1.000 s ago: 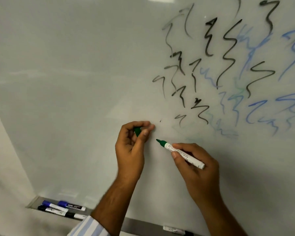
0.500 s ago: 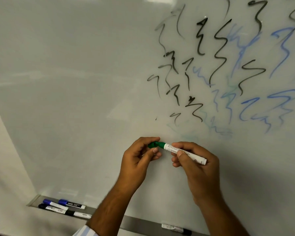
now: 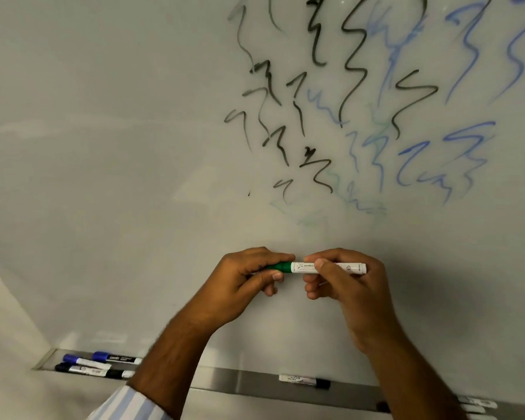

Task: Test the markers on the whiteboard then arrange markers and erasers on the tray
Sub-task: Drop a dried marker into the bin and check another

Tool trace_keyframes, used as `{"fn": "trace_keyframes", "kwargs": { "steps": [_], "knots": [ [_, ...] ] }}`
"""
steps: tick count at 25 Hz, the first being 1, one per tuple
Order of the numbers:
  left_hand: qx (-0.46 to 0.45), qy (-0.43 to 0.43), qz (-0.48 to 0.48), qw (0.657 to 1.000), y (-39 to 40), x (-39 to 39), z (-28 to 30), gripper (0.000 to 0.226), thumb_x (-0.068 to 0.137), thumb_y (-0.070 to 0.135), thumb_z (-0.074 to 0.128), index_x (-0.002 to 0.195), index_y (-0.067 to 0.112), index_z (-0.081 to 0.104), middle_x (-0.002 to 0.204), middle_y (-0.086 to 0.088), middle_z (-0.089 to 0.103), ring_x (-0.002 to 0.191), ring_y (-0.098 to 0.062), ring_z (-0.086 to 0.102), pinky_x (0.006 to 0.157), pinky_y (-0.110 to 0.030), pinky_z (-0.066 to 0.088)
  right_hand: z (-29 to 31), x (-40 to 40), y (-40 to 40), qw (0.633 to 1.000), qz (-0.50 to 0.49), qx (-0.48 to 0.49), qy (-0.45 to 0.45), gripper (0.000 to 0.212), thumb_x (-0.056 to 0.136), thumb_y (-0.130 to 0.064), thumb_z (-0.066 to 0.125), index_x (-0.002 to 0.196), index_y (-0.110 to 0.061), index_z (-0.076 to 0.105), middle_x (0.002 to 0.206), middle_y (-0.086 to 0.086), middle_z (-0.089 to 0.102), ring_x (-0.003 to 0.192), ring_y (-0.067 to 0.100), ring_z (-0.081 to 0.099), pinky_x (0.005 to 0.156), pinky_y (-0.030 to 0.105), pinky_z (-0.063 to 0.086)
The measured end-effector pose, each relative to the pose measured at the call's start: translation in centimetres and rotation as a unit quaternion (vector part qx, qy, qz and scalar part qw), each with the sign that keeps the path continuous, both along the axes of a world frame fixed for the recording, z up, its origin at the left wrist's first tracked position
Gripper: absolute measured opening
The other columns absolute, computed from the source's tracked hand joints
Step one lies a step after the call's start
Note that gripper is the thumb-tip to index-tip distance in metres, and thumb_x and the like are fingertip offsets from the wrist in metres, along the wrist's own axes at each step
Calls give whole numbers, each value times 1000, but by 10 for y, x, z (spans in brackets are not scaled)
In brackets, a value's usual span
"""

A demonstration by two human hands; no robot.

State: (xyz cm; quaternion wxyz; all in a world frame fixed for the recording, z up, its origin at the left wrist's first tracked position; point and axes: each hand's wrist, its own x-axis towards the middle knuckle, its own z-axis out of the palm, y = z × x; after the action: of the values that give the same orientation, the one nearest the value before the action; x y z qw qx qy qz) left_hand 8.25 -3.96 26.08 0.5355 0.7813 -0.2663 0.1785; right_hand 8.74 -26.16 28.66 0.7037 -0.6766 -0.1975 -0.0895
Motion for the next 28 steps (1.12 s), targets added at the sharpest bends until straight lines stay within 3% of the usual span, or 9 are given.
{"fn": "trace_keyframes", "kwargs": {
  "steps": [4, 10, 14, 16, 20, 24, 28],
  "knots": [
    [-4, 36, -44, 998, -15, 9, -3, 32, 102, 5, 60, 131, 11, 74, 93, 6, 68, 72, -19, 70, 76, -41, 63, -12, 2, -20, 998, 15, 13, 60, 17, 100, -6, 63, 102, -4, 80, 85, 19, 79, 74, 36, 78, 65, 36, 66],
    [50, 107, -85, 989, -71, 32, -41, 32, 102, 2, 65, 130, 12, 73, 103, 1, 72, 79, -17, 72, 75, -29, 61, -54, 5, -71, 988, -44, 8, 150, 14, 101, -6, 66, 103, -2, 79, 87, 21, 79, 77, 31, 77, 70, 39, 68],
    [123, 148, -87, 978, -123, 38, -101, 39, 98, 5, 72, 124, 33, 72, 107, 24, 72, 89, -10, 71, 78, -23, 60, -116, -10, -122, 969, -99, -34, 224, 8, 98, -5, 71, 106, -4, 74, 89, 16, 80, 80, 31, 79, 73, 38, 68],
    [181, 181, -81, 963, -154, 37, -139, 39, 96, 10, 76, 124, 36, 69, 112, 26, 69, 92, -5, 70, 84, -22, 58, -158, -27, -161, 943, -168, -23, 287, 8, 97, -6, 74, 105, -4, 75, 91, 15, 80, 83, 31, 79, 73, 36, 67],
    [271, 285, -89, 915, -228, 37, -204, 23, 98, 21, 74, 121, 21, 75, 115, 8, 72, 98, -5, 68, 94, -28, 58, -244, -59, -233, 862, -249, 1, 442, 8, 98, -17, 76, 102, -10, 78, 90, 11, 81, 88, 30, 80, 82, 41, 67],
    [326, 357, -180, 857, -305, 23, -257, 14, 96, 38, 71, 109, 35, 74, 111, 13, 73, 96, -1, 68, 86, -23, 55, -321, -89, -284, 804, -318, 20, 502, 14, 99, -18, 74, 98, -4, 76, 88, 16, 79, 81, 30, 76, 84, 47, 67],
    [326, 416, -195, 826, -350, 0, -307, 13, 96, 20, 68, 100, 29, 77, 102, 13, 72, 91, 0, 65, 80, -15, 48, -379, -122, -325, 776, -311, 2, 548, 14, 98, -12, 72, 89, -5, 81, 80, 15, 74, 75, 24, 70, 71, 34, 63]
  ]
}}
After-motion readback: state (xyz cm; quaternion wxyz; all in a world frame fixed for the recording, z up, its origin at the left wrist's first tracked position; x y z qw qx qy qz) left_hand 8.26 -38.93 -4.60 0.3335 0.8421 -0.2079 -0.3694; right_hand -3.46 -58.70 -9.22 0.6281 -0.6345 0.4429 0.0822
